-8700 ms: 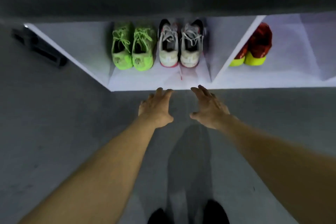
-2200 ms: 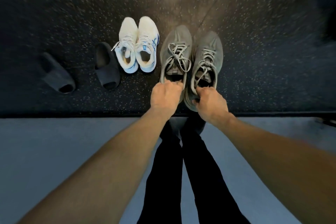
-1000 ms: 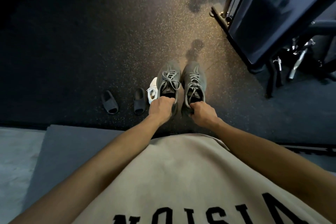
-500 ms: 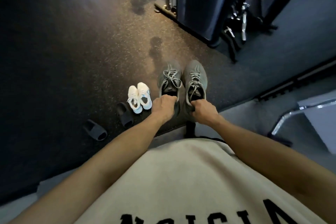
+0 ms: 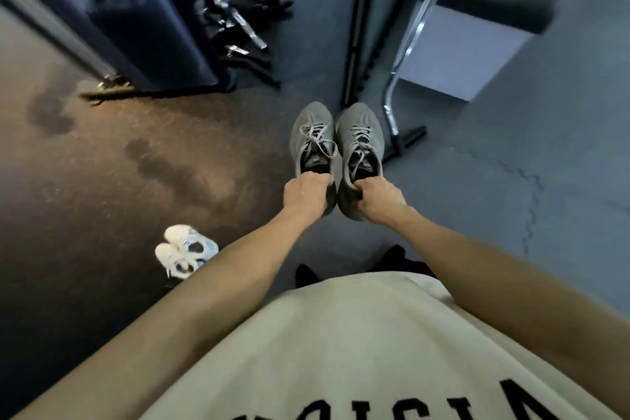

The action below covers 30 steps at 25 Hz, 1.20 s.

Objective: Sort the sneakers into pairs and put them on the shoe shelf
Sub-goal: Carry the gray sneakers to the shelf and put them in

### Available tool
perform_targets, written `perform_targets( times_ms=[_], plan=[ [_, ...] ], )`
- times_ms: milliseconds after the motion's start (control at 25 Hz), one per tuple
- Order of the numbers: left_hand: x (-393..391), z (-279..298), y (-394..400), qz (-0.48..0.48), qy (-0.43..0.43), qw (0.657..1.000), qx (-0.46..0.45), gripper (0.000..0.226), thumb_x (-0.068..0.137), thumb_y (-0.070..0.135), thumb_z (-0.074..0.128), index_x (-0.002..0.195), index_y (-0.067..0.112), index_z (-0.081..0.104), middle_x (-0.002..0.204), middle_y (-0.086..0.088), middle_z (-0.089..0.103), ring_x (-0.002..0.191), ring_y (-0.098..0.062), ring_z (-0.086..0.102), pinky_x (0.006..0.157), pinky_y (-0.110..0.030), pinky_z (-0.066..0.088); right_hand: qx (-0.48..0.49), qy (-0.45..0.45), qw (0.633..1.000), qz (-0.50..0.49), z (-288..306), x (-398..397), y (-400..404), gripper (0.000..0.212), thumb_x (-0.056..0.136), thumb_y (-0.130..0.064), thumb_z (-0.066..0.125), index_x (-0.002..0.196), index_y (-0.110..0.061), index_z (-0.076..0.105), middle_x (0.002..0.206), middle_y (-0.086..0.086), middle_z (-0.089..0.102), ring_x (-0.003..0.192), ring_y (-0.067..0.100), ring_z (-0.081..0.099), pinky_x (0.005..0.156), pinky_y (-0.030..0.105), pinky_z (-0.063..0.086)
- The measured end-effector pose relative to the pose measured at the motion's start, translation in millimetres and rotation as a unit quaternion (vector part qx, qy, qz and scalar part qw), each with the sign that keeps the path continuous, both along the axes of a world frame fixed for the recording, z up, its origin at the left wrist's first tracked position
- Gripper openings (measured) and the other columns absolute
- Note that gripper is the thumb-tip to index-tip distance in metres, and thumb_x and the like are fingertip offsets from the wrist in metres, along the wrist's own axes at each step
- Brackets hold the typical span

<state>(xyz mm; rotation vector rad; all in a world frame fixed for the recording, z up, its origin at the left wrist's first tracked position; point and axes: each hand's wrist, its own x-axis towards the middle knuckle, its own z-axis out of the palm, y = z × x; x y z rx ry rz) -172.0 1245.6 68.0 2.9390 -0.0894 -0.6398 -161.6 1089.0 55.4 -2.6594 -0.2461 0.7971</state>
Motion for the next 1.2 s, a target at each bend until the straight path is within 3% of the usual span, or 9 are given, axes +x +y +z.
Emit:
perform_targets(
  times_ms=[200,400,600,760,1080,1200],
  plan=[
    [34.8,0.9,-138.2,-0.148,-0.014,0.989,0.0,0.022,0.085,0.006,0.056,0.102,0.019,0.061,0.102,-0.008,0.065,0.094,-0.031,0.064,0.066,-0.035,0.045,-0.011,-0.002,0.989,-0.145,1.6,-6.3,-135.4,0.004,0.081,-0.014,0.054,0.079,-0.017,0.053,0.096,0.01,0.061,0.092,0.035,0.06,0.068,0.034,0.042],
    [60.3,-2.6,-285.4,-0.223,-0.021,0.975,-0.002,0.014,0.085,0.009,0.057,0.095,0.019,0.058,0.099,-0.007,0.065,0.092,-0.031,0.065,0.064,-0.034,0.041,-0.014,-0.011,0.975,-0.222,10.0,-7.6,-273.9,0.007,0.081,-0.012,0.053,0.085,-0.015,0.058,0.095,0.009,0.06,0.091,0.034,0.059,0.067,0.033,0.041],
    [81.5,6.9,-429.4,-0.312,-0.046,0.949,-0.01,0.012,0.087,0.007,0.056,0.093,0.018,0.058,0.096,-0.008,0.065,0.088,-0.031,0.064,0.062,-0.035,0.04,-0.02,-0.023,0.957,-0.289,19.2,-6.5,-406.5,0.005,0.081,-0.01,0.051,0.079,-0.013,0.053,0.082,0.005,0.051,0.086,0.034,0.059,0.063,0.033,0.04],
    [112.7,5.0,-523.7,-0.364,-0.057,0.93,-0.007,0.012,0.089,0.008,0.056,0.097,0.017,0.059,0.099,-0.008,0.064,0.09,-0.031,0.064,0.065,-0.035,0.04,-0.014,-0.032,0.935,-0.352,16.2,10.9,-491.4,0.007,0.081,-0.01,0.052,0.083,-0.01,0.058,0.089,0.009,0.058,0.085,0.036,0.058,0.064,0.034,0.041],
    [230.4,-21.4,-690.1,-0.393,-0.033,0.919,-0.017,0.014,0.089,0.009,0.057,0.099,0.018,0.06,0.102,-0.008,0.064,0.093,-0.03,0.063,0.067,-0.034,0.041,-0.023,-0.016,0.913,-0.408,-9.2,118.7,-650.8,0.012,0.082,-0.012,0.056,0.091,-0.011,0.062,0.097,0.011,0.062,0.091,0.035,0.059,0.067,0.033,0.041],
    [283.9,-12.6,-744.1,-0.415,-0.029,0.909,-0.017,0.017,0.088,0.008,0.055,0.102,0.018,0.061,0.104,-0.009,0.064,0.094,-0.032,0.063,0.07,-0.037,0.044,-0.008,-0.006,0.911,-0.412,-2.9,169.1,-703.0,0.005,0.081,-0.013,0.056,0.084,-0.013,0.06,0.091,0.009,0.06,0.088,0.035,0.058,0.066,0.033,0.04]
  ],
)
